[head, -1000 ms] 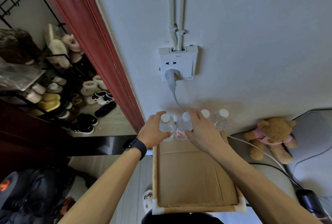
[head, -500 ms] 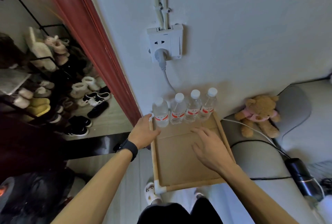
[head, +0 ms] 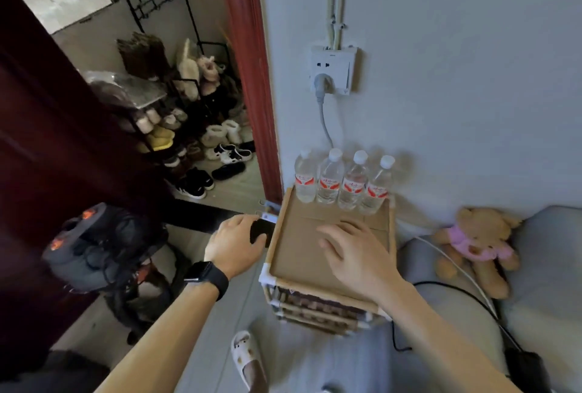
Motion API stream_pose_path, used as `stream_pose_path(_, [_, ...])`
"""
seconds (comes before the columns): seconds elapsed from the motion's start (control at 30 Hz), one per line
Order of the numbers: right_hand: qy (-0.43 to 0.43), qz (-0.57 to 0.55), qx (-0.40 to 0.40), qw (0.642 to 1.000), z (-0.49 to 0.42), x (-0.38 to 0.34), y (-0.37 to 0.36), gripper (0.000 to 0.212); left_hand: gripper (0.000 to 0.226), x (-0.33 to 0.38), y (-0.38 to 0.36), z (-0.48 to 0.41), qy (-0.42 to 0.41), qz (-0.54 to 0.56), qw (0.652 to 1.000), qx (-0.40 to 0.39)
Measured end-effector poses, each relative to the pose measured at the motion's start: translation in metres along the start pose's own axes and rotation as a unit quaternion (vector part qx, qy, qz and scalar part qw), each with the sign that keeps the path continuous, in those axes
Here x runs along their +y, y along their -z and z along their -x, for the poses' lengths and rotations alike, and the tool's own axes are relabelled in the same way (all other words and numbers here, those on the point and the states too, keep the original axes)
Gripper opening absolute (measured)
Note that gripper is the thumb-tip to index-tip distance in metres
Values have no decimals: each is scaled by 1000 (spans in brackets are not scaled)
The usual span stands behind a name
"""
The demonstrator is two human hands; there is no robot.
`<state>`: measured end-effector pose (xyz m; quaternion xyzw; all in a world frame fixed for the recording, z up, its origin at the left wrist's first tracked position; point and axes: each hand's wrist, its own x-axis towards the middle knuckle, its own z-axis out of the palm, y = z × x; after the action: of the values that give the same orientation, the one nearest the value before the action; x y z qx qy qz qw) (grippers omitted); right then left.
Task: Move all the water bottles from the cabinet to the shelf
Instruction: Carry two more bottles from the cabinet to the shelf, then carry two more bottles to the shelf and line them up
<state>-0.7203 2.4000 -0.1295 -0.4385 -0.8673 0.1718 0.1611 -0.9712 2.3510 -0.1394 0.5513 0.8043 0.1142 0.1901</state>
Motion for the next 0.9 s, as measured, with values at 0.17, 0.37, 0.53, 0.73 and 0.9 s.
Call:
stream_pose_path(0.17, [70,-29,-24,997,1,-63,6,32,55,-49,20,67,63,7,996,63])
stream_pose_path(0.37, [216,-51,-95,970,10,-184,-28,34,54,-139,46,198,184,11,972,145])
stream_pose_path(0.53, [377,-72,-153,911,62,-334,-81,32,52,-234,62,380,324,-29,922,210])
stream_pose_path(0.73, [523,-110,-178,826,203,-537,-143,24,49,-314,68,649,481,-50,832,271])
stream_pose_path(0.9, [615,-127,-226,745,342,-688,-183,27,47,-347,71,859,603,-84,742,279])
